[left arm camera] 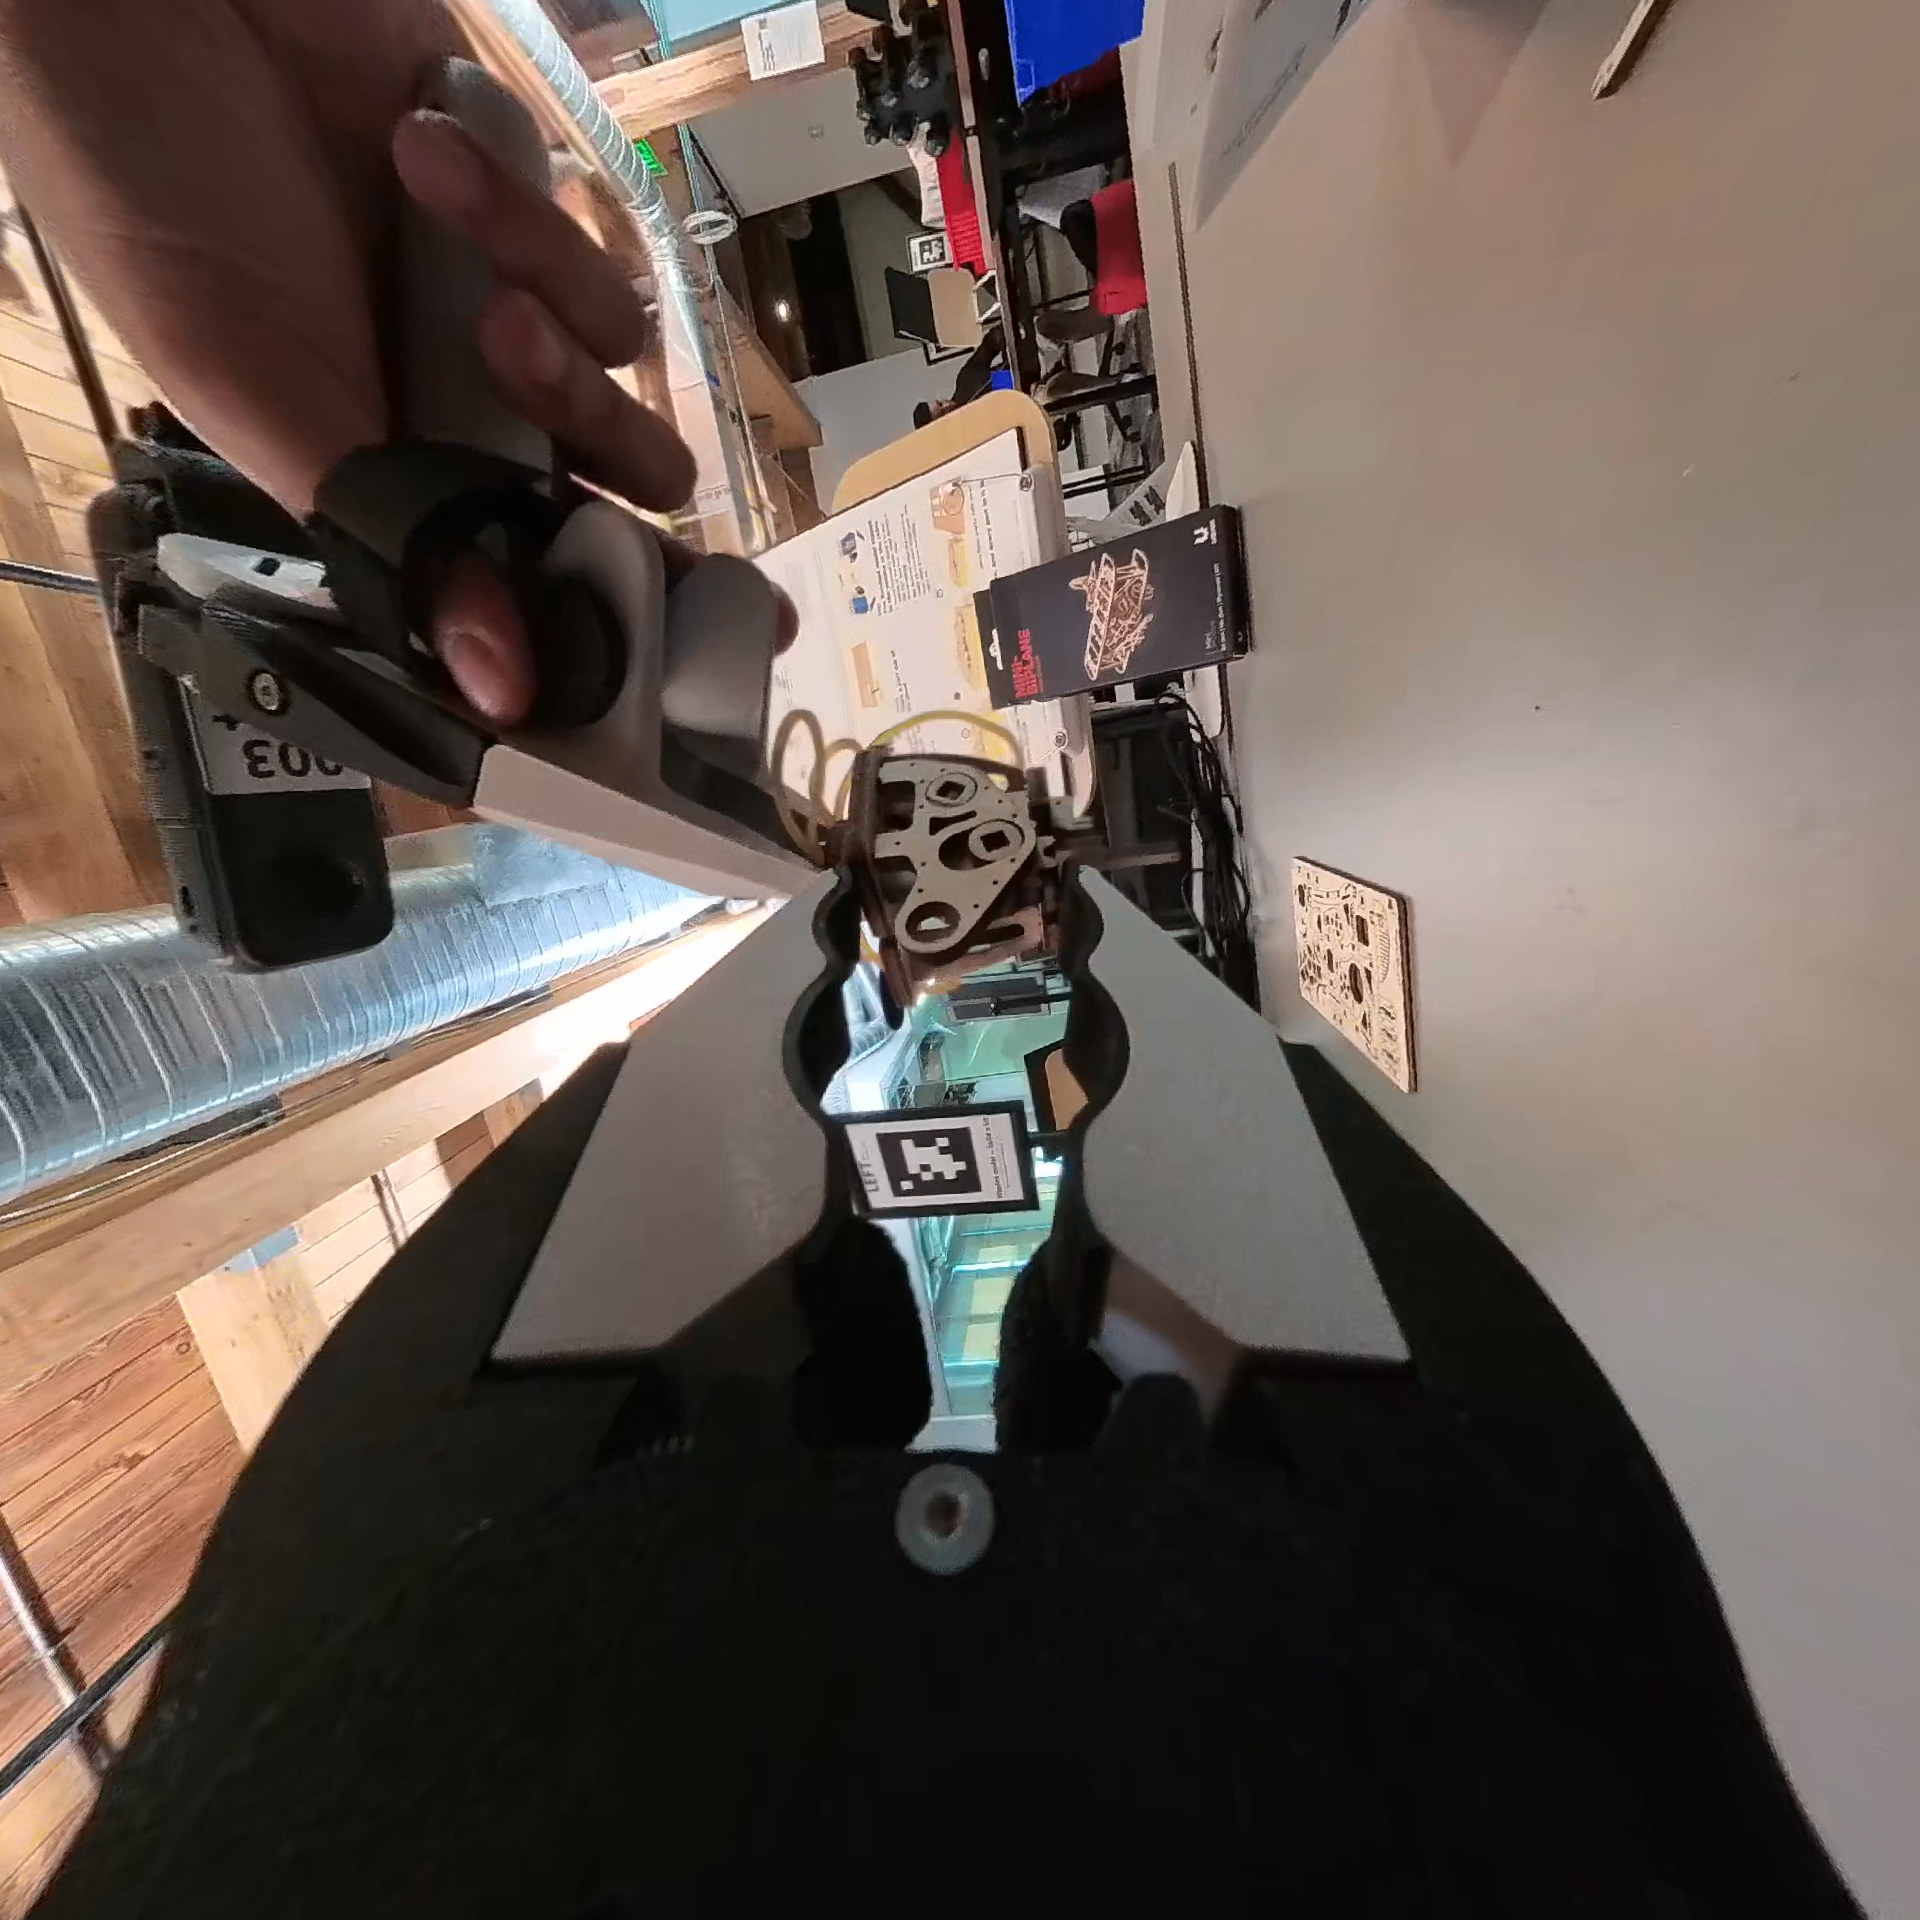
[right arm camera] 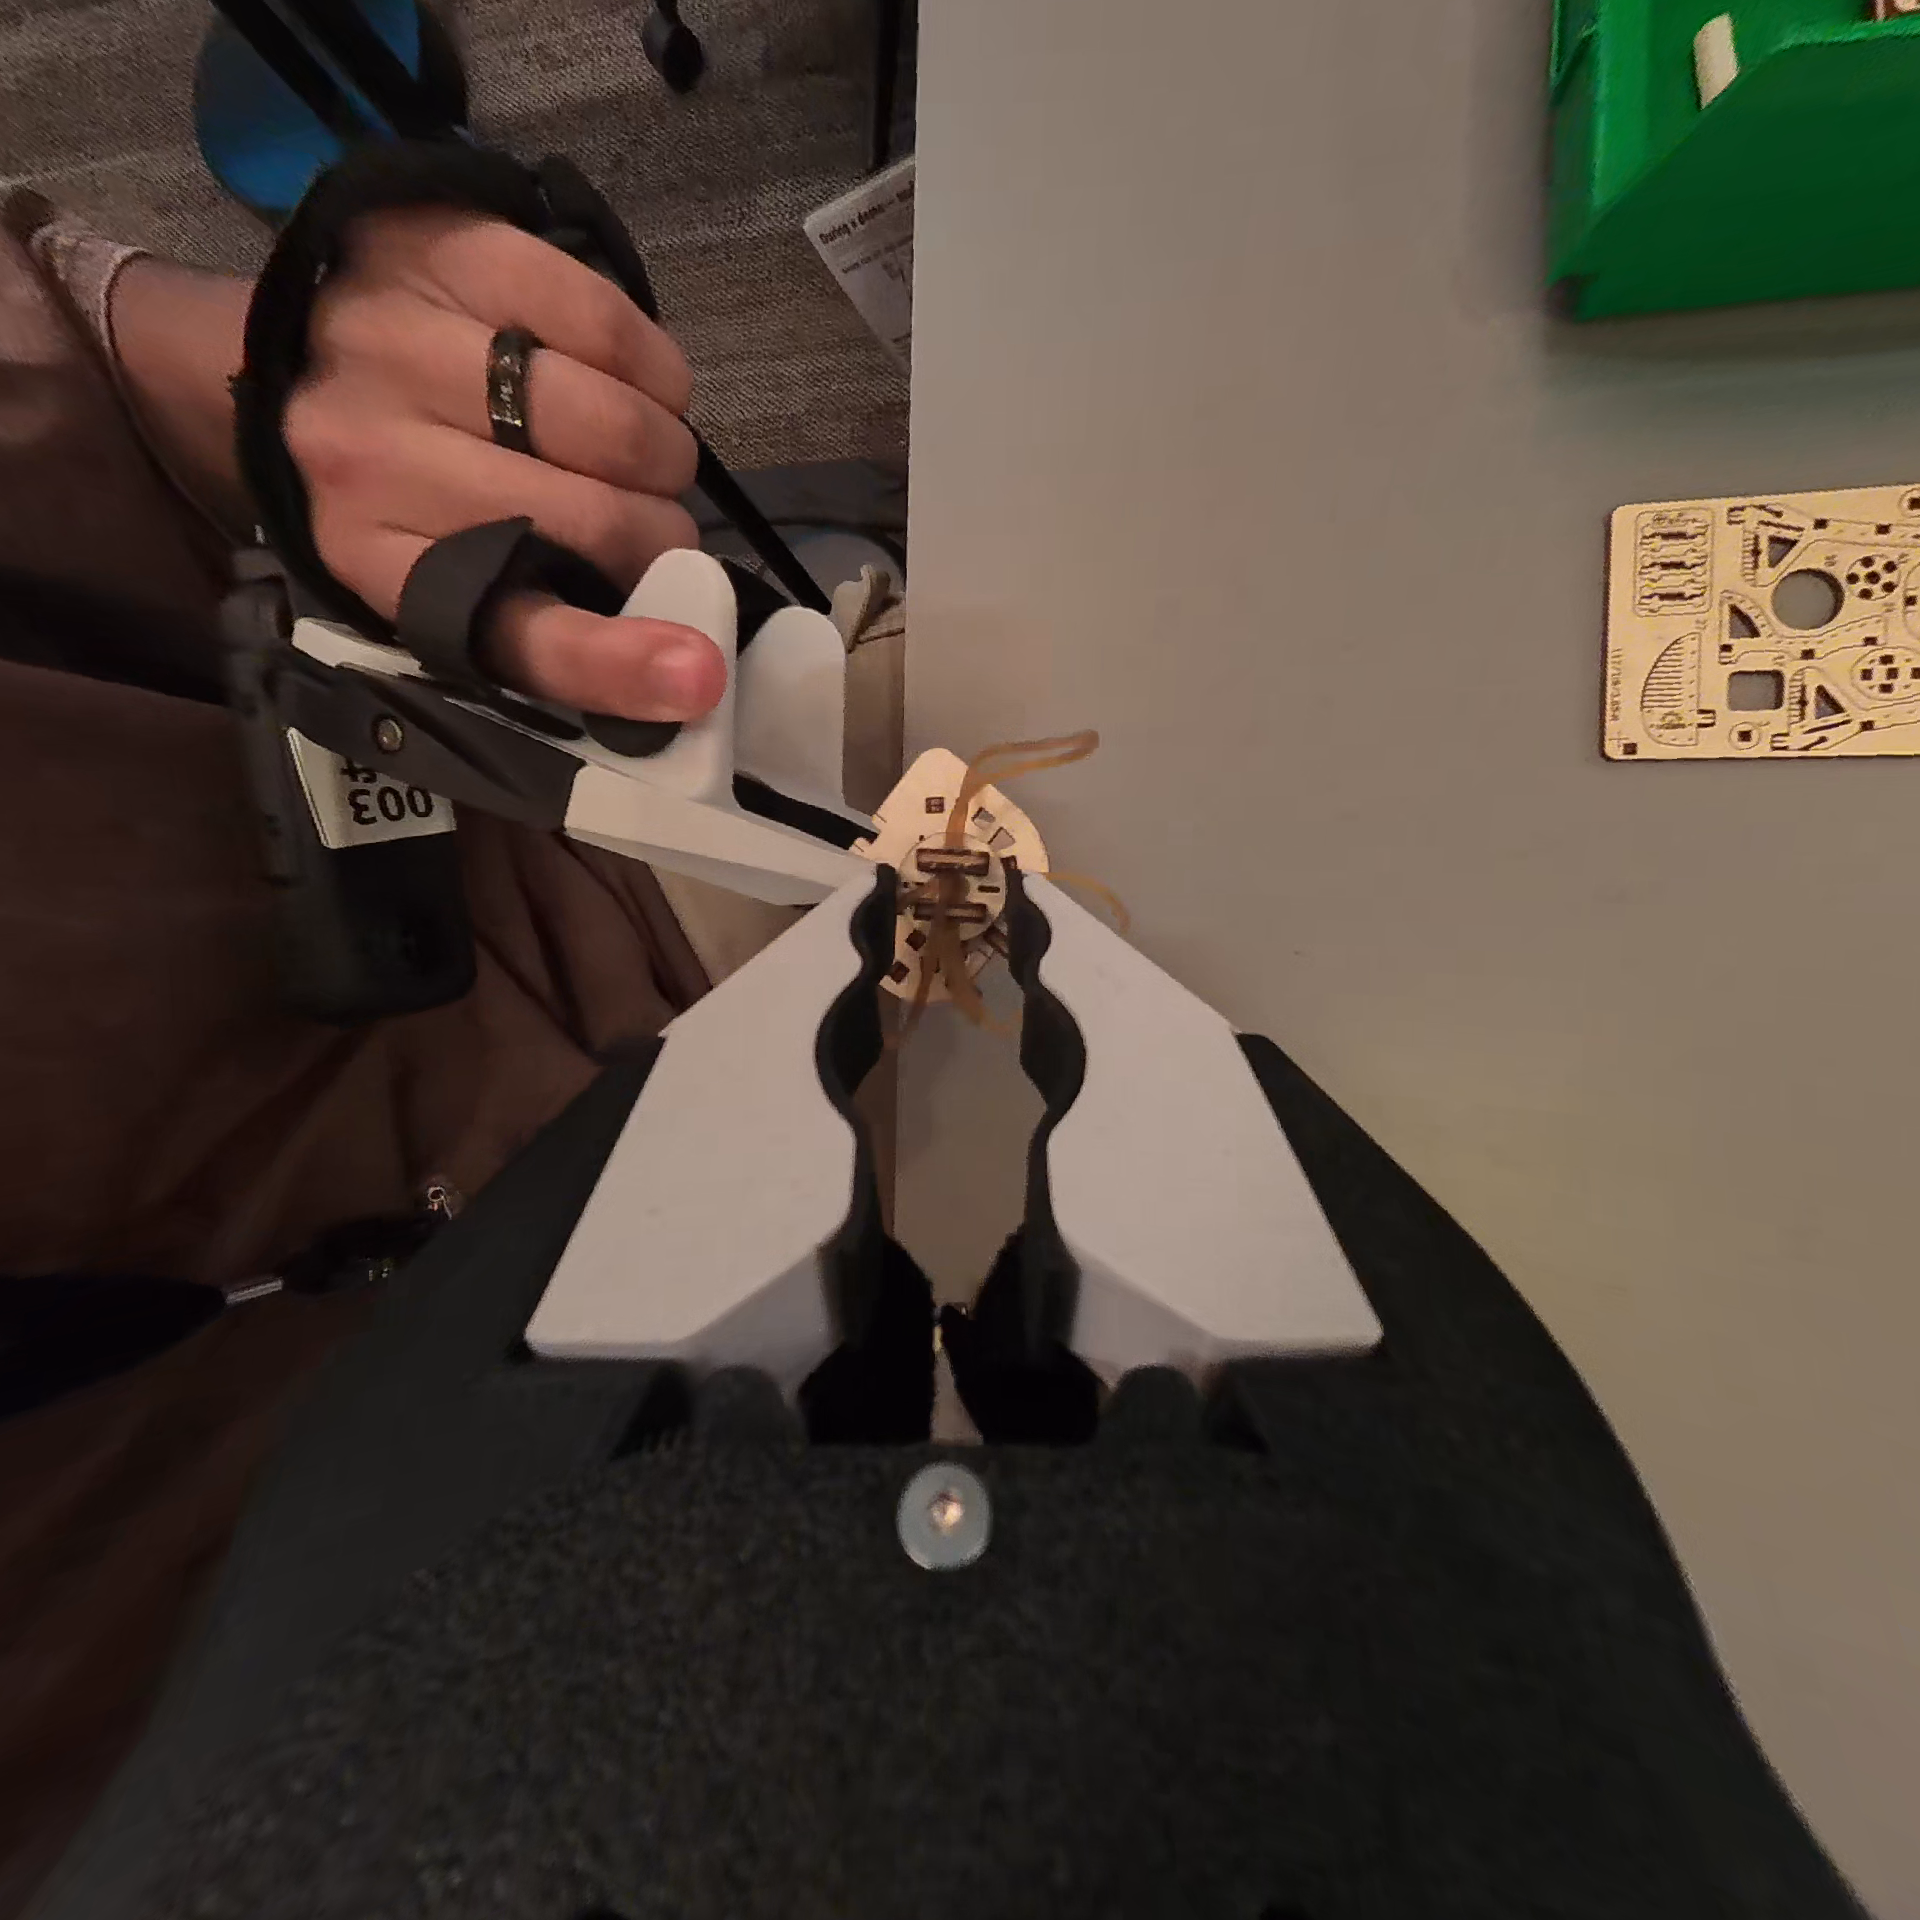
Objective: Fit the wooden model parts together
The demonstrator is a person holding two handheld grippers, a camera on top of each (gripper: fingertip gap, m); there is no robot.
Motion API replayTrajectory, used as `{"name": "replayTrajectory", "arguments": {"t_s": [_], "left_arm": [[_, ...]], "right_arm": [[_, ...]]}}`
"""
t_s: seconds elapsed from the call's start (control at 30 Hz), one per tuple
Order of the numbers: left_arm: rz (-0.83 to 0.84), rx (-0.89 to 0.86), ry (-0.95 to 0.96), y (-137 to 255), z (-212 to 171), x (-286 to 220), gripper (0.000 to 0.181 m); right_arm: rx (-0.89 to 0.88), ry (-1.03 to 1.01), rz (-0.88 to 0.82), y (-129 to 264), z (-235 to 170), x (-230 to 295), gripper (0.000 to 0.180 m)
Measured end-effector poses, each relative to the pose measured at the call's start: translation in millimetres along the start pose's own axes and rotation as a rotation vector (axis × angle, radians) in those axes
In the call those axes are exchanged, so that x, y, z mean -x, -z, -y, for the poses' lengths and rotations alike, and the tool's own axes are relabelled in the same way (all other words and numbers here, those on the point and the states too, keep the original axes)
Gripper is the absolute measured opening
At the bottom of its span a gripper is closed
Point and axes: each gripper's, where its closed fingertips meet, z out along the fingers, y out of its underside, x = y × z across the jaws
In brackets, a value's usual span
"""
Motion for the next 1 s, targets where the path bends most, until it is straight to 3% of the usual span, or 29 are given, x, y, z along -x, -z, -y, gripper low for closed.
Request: {"name": "replayTrajectory", "arguments": {"t_s": [0.03,0.23,0.37,0.43,0.53,0.6,0.73,0.9,1.0], "left_arm": [[0.007,0.002,0.002,0,-1,2,0.035],[0.055,0.005,0.038,3,-4,14,0.035],[0.081,-0.023,0.101,6,-3,22,0.035],[0.095,-0.055,0.169,8,0,30,0.035],[0.125,-0.105,0.243,13,5,42,0.035],[0.132,-0.151,0.284,16,12,47,0.035],[0.127,-0.197,0.311,18,23,49,0.035],[0.100,-0.208,0.349,18,28,46,0.035],[0.092,-0.201,0.382,17,27,47,0.035]], "right_arm": [[-0.005,0.000,0.003,1,2,1,0.020],[-0.100,0.014,0.061,26,16,9,0.032],[-0.245,0.202,0.019,52,22,5,0.037],[-0.306,0.259,0.014,52,15,2,0.053],[-0.454,0.256,0.271,47,5,32,0.073],[-0.502,0.202,0.323,40,5,35,0.077],[-0.605,0.116,0.405,30,3,38,0.070],[-0.674,0.120,0.436,23,-4,44,0.046],[-0.707,0.081,0.444,24,-3,43,0.045]]}}
